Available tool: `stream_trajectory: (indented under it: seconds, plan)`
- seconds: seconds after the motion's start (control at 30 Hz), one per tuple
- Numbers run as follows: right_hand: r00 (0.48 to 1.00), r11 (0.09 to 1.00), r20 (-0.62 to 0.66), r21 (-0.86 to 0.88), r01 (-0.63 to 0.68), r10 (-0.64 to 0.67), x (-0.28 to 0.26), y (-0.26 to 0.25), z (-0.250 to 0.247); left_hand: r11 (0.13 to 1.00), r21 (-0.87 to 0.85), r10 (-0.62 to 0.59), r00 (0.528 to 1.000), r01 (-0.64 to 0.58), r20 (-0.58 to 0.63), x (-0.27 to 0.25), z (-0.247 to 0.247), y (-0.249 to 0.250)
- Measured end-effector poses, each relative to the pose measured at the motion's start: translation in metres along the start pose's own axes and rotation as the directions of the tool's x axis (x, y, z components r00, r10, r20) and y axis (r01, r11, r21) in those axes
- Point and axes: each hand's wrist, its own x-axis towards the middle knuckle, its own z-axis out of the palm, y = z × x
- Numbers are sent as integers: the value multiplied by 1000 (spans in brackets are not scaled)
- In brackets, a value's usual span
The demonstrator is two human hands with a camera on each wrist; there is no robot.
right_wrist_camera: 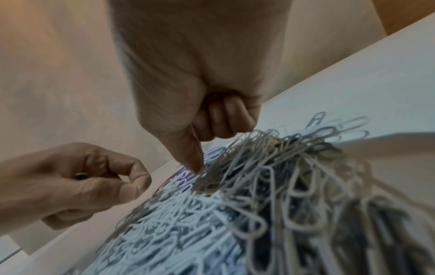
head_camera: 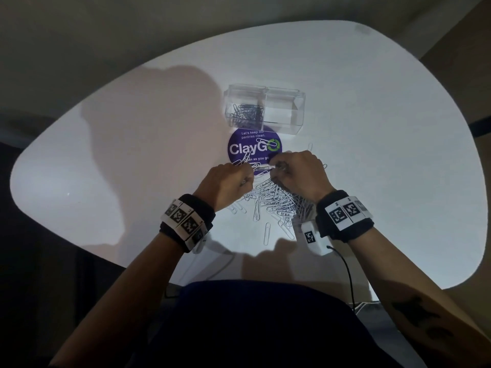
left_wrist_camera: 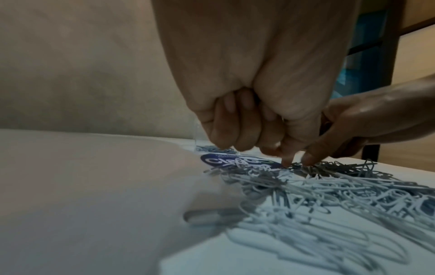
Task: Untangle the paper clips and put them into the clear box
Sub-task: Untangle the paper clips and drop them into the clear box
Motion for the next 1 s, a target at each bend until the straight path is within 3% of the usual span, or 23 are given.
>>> stream_trajectory:
  seconds: [0.1,0.17,0.27,0.33,0.6,0.77,0.87,0.93,1.0]
  plan:
    - [998,998,-37,-40,44,-46,1,-3,5,999,42,-12,999,14,-45,-1,3,-3]
    - [997,994,-23,-79,71,-73,3,-4,8,995,23,-96,990,99,-102,1,4,0]
    - [997,994,1,-76,75,-76,9,-2,9,934,-236,-300,947,268,-114,6,-1,0]
    - [996,994,45,-80,81,-77,13,-1,9,872,-374,-370,926,316,-79,11,-5,-4]
    - [972,984,223,-139,110,-77,25,-4,2,847,-403,-386,922,346,-21,21,-11,-7]
    - [966,980,238,-146,134,-96,18,-6,-1,852,-420,-397,909,313,-126,30,-18,-5]
    - [985,983,172,182,2,-34,14,-6,-6,820,-487,-407,905,301,-126,39,-29,-5]
    - [992,876,122,473,-97,44,11,-8,-12,739,-590,-429,903,326,-39,42,-34,-2]
    - [988,726,106,670,-154,113,7,-12,-17,586,-717,-439,892,378,111,44,-37,-1]
